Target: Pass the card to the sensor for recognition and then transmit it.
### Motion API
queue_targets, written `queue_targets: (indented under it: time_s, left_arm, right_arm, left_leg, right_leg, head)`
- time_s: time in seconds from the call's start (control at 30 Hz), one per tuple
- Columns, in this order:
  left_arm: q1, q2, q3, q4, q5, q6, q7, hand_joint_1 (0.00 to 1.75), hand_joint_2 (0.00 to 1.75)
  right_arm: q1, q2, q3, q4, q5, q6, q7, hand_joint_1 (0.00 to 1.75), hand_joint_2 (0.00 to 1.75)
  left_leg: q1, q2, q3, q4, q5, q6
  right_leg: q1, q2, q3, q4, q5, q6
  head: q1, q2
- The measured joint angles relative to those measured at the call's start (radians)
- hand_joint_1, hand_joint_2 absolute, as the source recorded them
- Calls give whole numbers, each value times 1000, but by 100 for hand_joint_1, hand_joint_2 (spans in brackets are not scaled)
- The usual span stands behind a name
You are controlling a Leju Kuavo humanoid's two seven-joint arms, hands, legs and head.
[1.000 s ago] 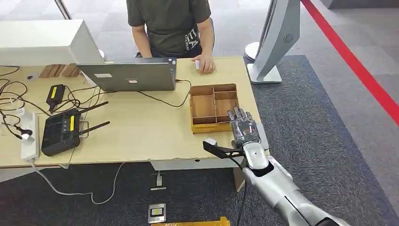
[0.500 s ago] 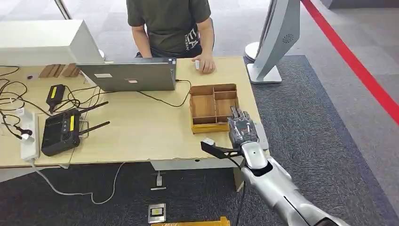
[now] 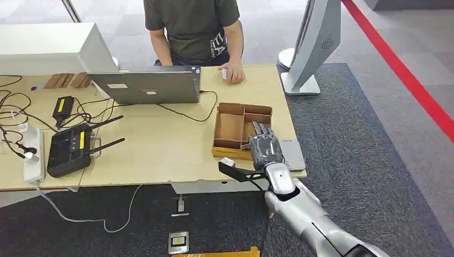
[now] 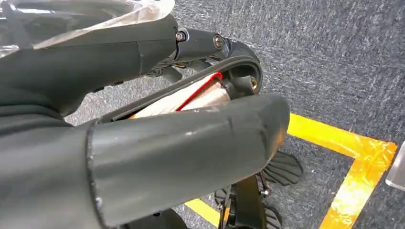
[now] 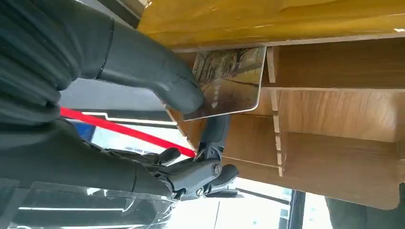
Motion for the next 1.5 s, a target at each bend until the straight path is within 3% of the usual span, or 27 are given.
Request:
queue_targets:
  time_s: [1.13, 1.5]
  left_arm:
    - [0, -8, 0, 0, 19, 20, 1, 0, 0]
    - [1, -8, 0, 0, 3, 6, -4, 0, 0]
  right_arm:
    - [8, 36, 10, 56, 13, -2, -6, 175, 175]
    - [9, 4, 13, 7, 61, 27, 21, 175, 175]
  left_leg:
    - [0, 0, 1, 0, 0, 0]
    - [0, 0, 1, 0, 0, 0]
  right_leg:
    - [0, 1, 0, 0, 0, 0]
    - [0, 1, 1, 0, 0, 0]
  head:
    - [0, 0]
    - [0, 0]
